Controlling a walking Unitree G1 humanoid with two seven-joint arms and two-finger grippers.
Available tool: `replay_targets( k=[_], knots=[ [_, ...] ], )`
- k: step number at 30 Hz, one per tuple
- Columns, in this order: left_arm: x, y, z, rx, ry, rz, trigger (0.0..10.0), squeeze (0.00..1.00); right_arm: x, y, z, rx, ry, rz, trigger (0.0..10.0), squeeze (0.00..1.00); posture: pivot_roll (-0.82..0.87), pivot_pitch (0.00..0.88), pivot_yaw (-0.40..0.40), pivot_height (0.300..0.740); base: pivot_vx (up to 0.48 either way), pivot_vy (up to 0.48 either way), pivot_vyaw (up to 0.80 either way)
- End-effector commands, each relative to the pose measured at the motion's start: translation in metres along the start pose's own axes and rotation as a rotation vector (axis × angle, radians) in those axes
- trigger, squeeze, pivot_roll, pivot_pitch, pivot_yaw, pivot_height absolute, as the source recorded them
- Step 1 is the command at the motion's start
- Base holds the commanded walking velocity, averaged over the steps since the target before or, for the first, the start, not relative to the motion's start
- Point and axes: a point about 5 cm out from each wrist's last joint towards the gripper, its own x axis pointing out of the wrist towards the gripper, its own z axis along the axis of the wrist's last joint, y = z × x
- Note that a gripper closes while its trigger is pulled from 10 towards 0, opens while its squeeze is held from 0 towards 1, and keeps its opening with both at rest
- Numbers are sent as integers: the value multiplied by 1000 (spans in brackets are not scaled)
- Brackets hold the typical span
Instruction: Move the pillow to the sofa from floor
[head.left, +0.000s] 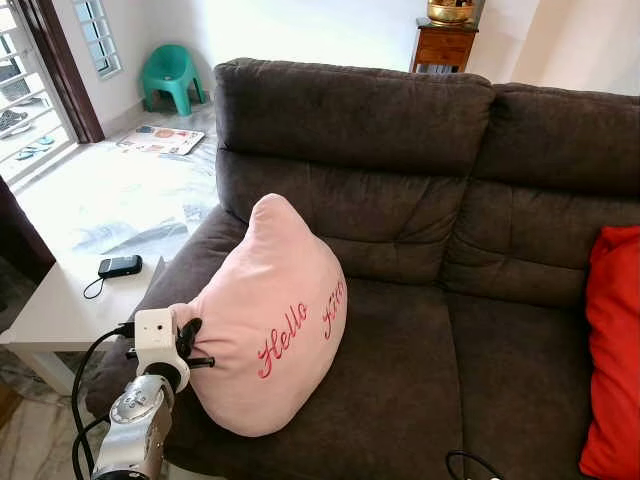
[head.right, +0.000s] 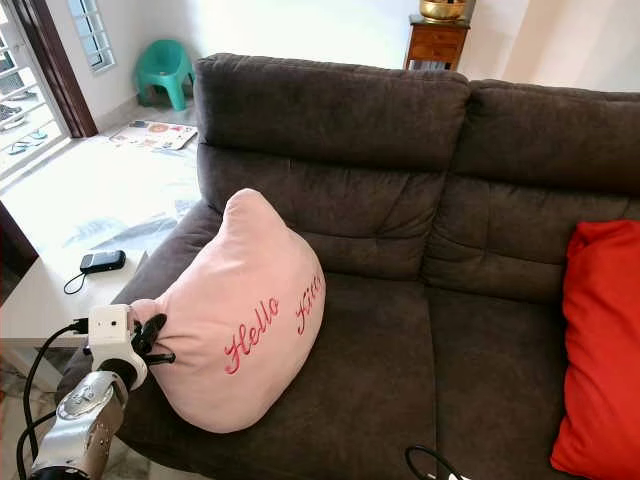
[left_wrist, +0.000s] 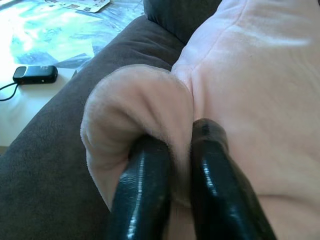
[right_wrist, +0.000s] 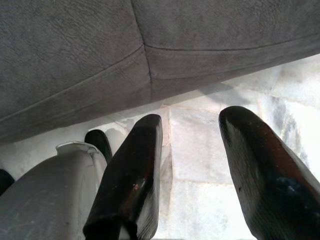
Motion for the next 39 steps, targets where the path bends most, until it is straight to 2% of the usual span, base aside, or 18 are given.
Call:
replay_targets(
  k=[1, 13, 21, 27, 33, 34, 35, 36, 38, 39],
  knots=[
    [-2, 0, -7, -12, 22, 7, 10000, 1000, 1, -3, 1, -17, -2, -2, 10000, 0, 113, 0, -36, 740, 0, 0, 0],
    [-1, -2, -4, -6, -5, 5, 10000, 1000, 2, -3, 7, -38, -21, 3, 10000, 0, 123, 0, -51, 740, 0, 0, 0],
    [-7, -16, 23, 64, -116, -52, 10000, 1000, 3, -2, 11, -51, -35, 13, 10000, 0, 129, 0, -51, 740, 0, 0, 0],
    [-12, -21, 33, 94, -152, -66, 10000, 1000, 2, 1, 11, -63, -33, 23, 10000, 0, 138, 0, -53, 740, 0, 0, 0],
    [-14, -25, 41, 91, -166, -81, 10000, 1000, 2, 1, 11, -64, -36, 24, 10000, 0, 142, 0, -56, 740, 0, 0, 0],
    [-14, -25, 43, 93, -175, -83, 10000, 537, 2, 1, 11, -65, -37, 24, 10000, 0, 142, 0, -57, 740, 0, 0, 0],
    [-15, -26, 45, 96, -179, -84, 10000, 537, 3, 1, 12, -65, -37, 23, 10000, 0, 143, 0, -58, 740, 0, 0, 0],
    [-16, -31, 51, 143, -201, -131, 10000, 0, 3, 0, 12, -65, -37, 20, 10000, 0, 143, 0, -59, 740, 0, 0, 0],
    [-18, -41, 55, 318, -209, -226, 10000, 0, 3, -1, 12, -65, -38, 19, 10000, 0, 144, 0, -60, 740, 0, 0, 0],
    [-20, -46, 57, 341, -209, -262, 10000, 0, 3, -1, 12, -66, -40, 19, 10000, 0, 148, 0, -61, 740, 0, 0, 0]
  ],
)
